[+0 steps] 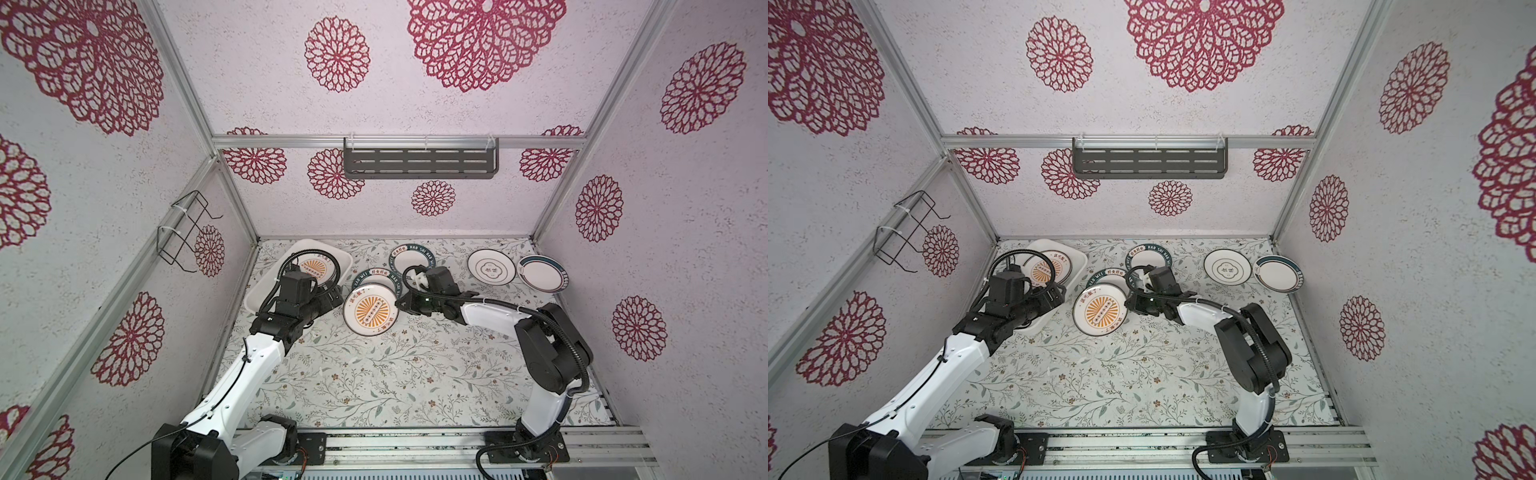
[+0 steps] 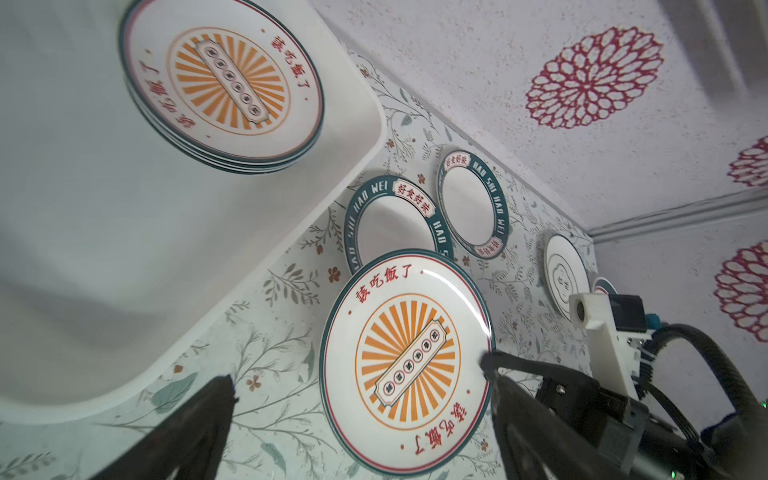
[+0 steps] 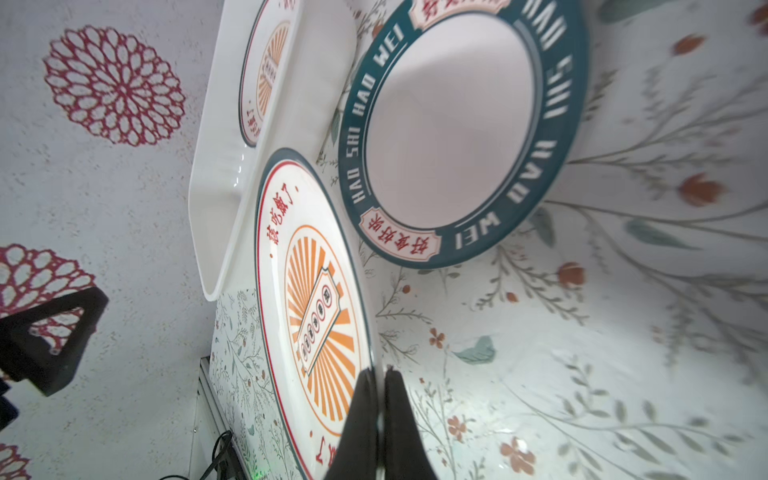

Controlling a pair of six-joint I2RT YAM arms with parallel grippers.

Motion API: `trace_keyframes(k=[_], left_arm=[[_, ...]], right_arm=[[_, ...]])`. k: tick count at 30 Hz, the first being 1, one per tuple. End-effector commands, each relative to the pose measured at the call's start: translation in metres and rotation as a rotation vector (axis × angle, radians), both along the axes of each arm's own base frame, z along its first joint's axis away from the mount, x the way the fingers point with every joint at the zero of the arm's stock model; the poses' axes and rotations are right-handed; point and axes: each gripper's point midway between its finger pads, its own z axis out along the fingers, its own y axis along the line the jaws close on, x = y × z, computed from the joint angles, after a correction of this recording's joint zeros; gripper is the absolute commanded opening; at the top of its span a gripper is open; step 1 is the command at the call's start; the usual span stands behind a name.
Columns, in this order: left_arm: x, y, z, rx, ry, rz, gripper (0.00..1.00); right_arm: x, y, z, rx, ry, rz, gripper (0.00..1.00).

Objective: Place the plates into the plastic bin on the countertop
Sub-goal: 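Grasp and tilt the sunburst plate edge with the right gripper while the left approaches, then grasp the raised sunburst plate edge with the left gripper beside the right gripper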

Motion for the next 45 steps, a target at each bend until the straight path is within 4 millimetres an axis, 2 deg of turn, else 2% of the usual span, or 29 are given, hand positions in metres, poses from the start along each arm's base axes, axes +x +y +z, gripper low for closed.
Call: trace_keyframes(k=[1, 4, 8, 14, 21, 26, 31, 37, 38, 39, 42, 45], left_arm=[[0.010, -0.037, 0.011, -0.105, -0.055, -0.188, 1.00], [0.013, -0.061, 0.001, -0.185, -0.014, -0.286, 0.96], [0.023, -0.074, -0.018, -0.235, 0.035, -0.321, 0.91], [0.034, -0.093, -0.019, -0.306, 0.023, -0.382, 0.83], [0.040, -0.105, -0.023, -0.371, 0.027, -0.413, 0.57], [0.041, -0.112, -0.019, -0.383, 0.015, -0.429, 0.32], [0.040, -0.115, -0.019, -0.377, 0.017, -0.427, 0.16], [0.041, -0.114, -0.013, -0.371, -0.001, -0.418, 0.07], [0.041, -0.113, -0.012, -0.371, -0.004, -0.415, 0.07], [0.041, -0.113, -0.010, -0.372, -0.008, -0.414, 0.06], [0.040, -0.113, -0.006, -0.373, -0.019, -0.412, 0.06], [0.040, -0.112, -0.001, -0.371, -0.030, -0.410, 0.06]], right_arm=[[0.010, -0.007, 0.053, 0.129, -0.108, -0.020, 0.00], [0.012, -0.022, 0.065, 0.159, -0.128, -0.048, 0.00], [0.011, -0.036, 0.080, 0.213, -0.154, -0.075, 0.00], [0.005, -0.047, 0.099, 0.320, -0.173, -0.093, 0.00], [0.001, -0.054, 0.104, 0.437, -0.160, -0.121, 0.00], [-0.001, -0.057, 0.097, 0.452, -0.142, -0.135, 0.00], [-0.003, -0.057, 0.101, 0.458, -0.150, -0.135, 0.00], [-0.004, -0.060, 0.099, 0.454, -0.159, -0.146, 0.01], [-0.004, -0.061, 0.099, 0.452, -0.163, -0.150, 0.06], [-0.004, -0.062, 0.100, 0.451, -0.169, -0.154, 0.14], [-0.005, -0.065, 0.101, 0.442, -0.180, -0.165, 0.51], [-0.006, -0.068, 0.102, 0.426, -0.192, -0.178, 0.65]])
